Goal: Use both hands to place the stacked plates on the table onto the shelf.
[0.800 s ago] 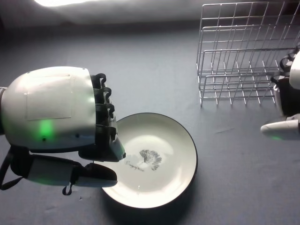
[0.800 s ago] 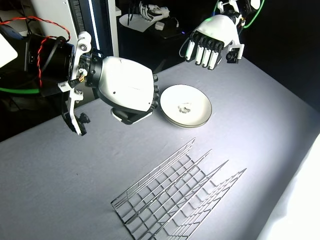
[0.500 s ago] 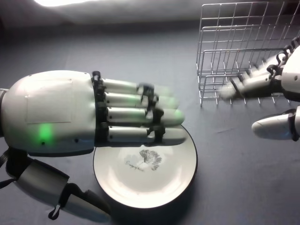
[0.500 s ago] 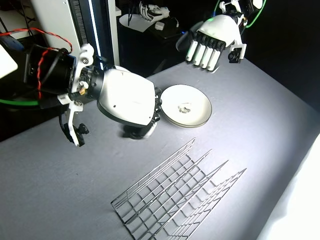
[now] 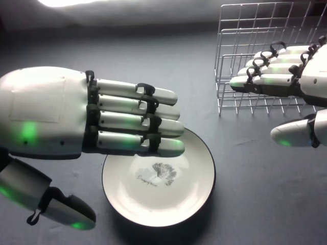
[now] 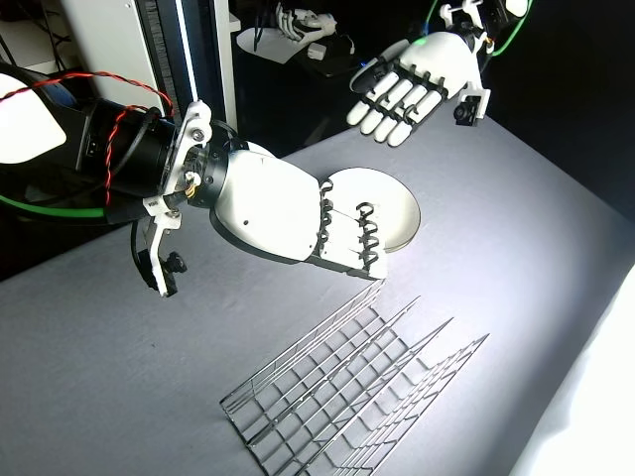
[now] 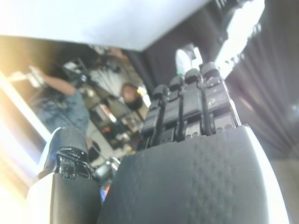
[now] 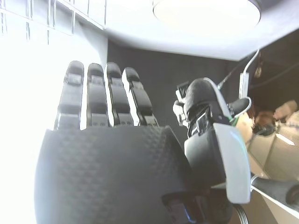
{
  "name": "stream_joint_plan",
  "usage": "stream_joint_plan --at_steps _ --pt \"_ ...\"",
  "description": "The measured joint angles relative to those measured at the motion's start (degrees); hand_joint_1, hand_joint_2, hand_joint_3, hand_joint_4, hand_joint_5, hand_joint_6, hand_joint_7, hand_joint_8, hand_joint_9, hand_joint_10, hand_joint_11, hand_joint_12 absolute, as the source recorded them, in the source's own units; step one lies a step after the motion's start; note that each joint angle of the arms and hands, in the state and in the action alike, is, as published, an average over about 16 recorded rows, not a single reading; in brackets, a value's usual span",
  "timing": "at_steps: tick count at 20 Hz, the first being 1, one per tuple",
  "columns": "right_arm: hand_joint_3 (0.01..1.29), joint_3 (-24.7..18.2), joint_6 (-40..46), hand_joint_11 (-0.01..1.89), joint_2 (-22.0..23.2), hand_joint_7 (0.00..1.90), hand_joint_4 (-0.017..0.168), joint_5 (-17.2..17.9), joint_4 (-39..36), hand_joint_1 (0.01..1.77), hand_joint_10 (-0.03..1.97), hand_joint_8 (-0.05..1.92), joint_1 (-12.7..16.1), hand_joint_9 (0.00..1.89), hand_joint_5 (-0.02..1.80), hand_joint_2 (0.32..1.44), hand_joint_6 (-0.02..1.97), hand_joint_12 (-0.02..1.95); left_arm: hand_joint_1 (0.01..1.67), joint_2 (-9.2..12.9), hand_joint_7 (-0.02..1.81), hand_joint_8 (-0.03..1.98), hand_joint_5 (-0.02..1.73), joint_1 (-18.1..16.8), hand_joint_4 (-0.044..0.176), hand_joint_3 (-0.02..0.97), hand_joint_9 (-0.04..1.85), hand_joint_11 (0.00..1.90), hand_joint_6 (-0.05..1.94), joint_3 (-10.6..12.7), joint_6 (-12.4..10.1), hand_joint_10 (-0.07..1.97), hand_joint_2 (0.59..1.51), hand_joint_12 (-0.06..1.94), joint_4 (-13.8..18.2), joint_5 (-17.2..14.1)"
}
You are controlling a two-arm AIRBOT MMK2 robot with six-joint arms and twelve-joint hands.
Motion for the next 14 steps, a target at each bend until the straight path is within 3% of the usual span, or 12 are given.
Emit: stream_joint_plan --at_steps 7,14 --pt "0.02 0.1 0.0 0.01 -0.1 0.02 -0.005 -0.2 -0.7 0.01 0.01 0.01 -0.2 0.02 0.02 1.34 0.01 -0.01 0.02 -2.1 0.02 -0.01 0.02 -4.2 0.000 0.043 0.02 0.01 -0.02 4.9 -6.3 0.01 1.170 -0.02 12.5 -3.8" --pt "0.02 0.1 0.0 0.01 -0.1 0.02 -0.004 0.4 -1.9 0.02 0.01 0.01 -0.3 0.02 0.02 1.34 0.02 -0.01 0.02 -5.2 0.02 -0.01 0.02 -4.6 0.004 0.031 0.02 0.01 -0.02 10.0 -9.2 0.01 1.160 -0.02 21.7 -4.4"
